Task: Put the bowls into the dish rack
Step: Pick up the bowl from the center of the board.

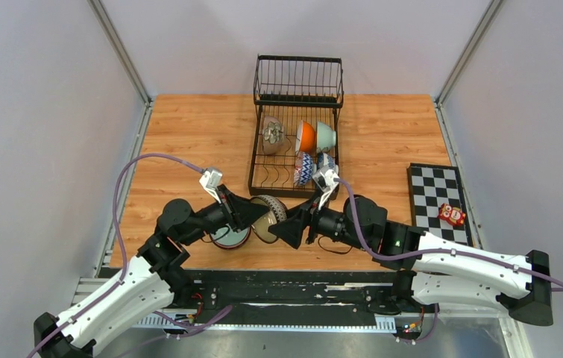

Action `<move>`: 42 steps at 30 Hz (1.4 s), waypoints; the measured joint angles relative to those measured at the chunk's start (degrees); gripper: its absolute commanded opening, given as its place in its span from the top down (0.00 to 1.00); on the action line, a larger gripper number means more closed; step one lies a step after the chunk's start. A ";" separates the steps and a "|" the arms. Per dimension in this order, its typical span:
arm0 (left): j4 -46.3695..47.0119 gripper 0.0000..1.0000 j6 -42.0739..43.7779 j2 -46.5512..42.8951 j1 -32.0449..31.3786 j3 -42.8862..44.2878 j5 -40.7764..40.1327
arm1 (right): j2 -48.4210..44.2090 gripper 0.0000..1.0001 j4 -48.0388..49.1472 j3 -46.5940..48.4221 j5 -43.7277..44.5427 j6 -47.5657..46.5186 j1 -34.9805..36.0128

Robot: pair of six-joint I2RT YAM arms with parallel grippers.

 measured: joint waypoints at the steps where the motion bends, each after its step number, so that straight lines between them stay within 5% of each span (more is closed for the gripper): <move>1: -0.07 0.71 -0.02 -0.20 -0.02 0.11 -0.24 | 0.15 0.97 -0.02 0.00 -0.09 0.00 0.13; 8: -1.40 0.62 0.20 -0.87 -0.02 0.68 -1.60 | 0.63 0.97 -0.09 0.09 0.15 -0.15 0.20; 15: -4.98 0.30 1.40 -1.53 -0.02 1.14 -3.67 | 2.01 0.97 -1.73 2.99 2.01 -1.11 0.20; 22: -14.12 0.11 3.87 -3.50 -0.02 5.73 -9.84 | 5.35 0.97 -4.70 7.82 6.58 -2.78 0.17; 31: -28.92 0.01 7.08 -5.60 -0.02 15.13 -21.90 | 12.50 0.97 -9.66 14.62 14.49 -6.43 0.15; 42: -43.56 0.00 13.73 -7.30 -0.02 23.78 -30.88 | 27.61 0.98 -16.79 26.64 26.71 -11.21 -1.49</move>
